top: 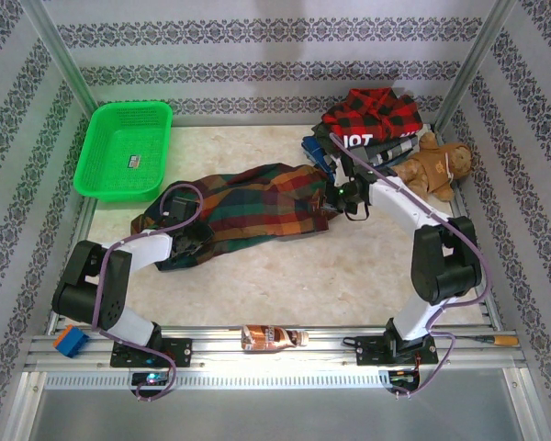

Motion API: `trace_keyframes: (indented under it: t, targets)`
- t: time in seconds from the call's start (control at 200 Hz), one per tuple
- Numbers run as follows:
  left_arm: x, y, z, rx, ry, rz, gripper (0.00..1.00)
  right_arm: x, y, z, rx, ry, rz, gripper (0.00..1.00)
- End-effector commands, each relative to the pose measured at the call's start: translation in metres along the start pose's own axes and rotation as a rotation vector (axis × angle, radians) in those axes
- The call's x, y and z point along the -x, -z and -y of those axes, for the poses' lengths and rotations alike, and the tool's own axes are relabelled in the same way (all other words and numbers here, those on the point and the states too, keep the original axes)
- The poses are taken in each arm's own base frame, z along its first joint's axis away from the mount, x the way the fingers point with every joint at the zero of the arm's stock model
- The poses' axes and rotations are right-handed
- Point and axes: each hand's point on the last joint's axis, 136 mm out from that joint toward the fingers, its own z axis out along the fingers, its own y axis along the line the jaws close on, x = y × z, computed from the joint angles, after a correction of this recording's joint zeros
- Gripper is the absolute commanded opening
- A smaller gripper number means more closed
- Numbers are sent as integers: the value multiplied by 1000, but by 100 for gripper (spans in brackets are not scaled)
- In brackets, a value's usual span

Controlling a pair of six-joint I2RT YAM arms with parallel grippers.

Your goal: Fold and stack the long sleeve shirts

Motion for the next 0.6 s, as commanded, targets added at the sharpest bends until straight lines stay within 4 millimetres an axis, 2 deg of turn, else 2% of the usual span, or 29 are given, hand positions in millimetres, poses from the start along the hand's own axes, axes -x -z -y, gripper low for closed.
trace_keyframes:
  t: [0.0, 0.02, 0.08, 0.24, 0.425, 0.595]
  targets:
    - [-17, -7, -13, 34, -16, -51, 27, -14, -4, 11, -27, 7, -77, 34]
    - [-17, -7, -13, 33, -15, -50, 27, -17, -7, 16, -33, 0, -87, 40]
    - [-17, -8, -15, 36, -13, -51, 27, -22, -16, 27, -48, -12, -96, 46]
    - [-19, -8, -15, 32, -14, -57, 27, -25, -39, 42, -42, -10, -111, 54]
    - [-19, -6, -14, 28, -18, -59, 26, -16, -55, 45, -28, 5, -96, 53]
    - [-20, -4, -16, 31, -19, -56, 26, -11, -58, 40, 7, 5, -85, 52]
